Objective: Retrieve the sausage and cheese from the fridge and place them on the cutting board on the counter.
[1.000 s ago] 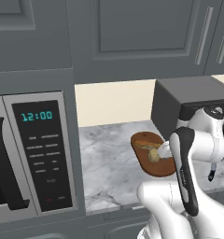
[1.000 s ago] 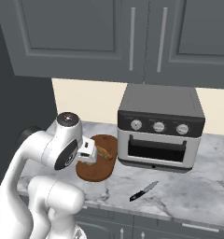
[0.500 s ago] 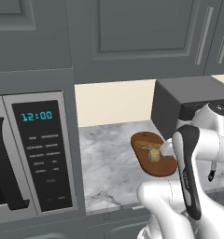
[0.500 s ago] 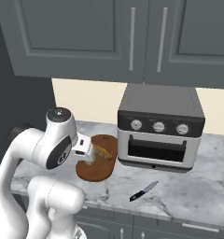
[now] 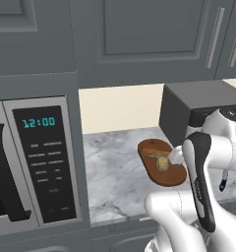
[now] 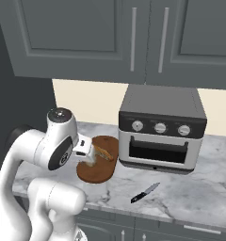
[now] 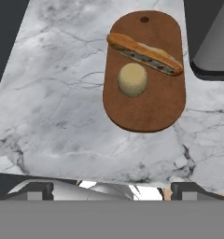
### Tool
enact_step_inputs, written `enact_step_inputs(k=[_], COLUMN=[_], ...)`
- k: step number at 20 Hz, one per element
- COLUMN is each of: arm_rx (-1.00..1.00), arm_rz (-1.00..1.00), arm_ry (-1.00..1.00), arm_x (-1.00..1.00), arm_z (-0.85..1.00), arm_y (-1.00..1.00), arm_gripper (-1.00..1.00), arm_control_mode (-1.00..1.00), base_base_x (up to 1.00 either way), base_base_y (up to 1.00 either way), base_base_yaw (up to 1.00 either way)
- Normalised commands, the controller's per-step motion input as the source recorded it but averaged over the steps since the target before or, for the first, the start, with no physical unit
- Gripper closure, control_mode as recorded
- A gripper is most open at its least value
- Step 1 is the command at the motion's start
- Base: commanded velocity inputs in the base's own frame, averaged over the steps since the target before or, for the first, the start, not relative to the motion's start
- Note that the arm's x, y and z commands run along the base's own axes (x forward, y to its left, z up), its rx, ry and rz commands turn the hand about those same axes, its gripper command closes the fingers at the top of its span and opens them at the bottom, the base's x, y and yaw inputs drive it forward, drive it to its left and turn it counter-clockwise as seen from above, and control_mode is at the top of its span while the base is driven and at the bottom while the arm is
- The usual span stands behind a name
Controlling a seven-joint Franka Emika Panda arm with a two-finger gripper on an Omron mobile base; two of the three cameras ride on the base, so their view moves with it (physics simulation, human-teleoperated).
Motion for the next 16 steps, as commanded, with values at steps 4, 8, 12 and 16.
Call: enact_step_inputs(k=[4, 8, 12, 16], arm_rx=[0.0, 0.0, 0.0, 0.0], arm_rz=[0.0, 0.0, 0.0, 0.0], arm_ry=[0.0, 0.0, 0.0, 0.0], arm_x=[0.0, 0.0, 0.0, 0.0], arm_z=[0.0, 0.0, 0.0, 0.0], arm_y=[0.0, 0.0, 0.0, 0.0], arm_gripper=[-1.0, -1.0, -1.0, -1.0], arm_control_mode=[1.0, 1.0, 1.0, 1.0], base_base_x=[-0.28, -0.84, -0.9, -0.89], base_base_y=[0.0, -0.03, -0.02, 0.0], base_base_yaw=[-0.03, -0.16, -0.13, -0.17])
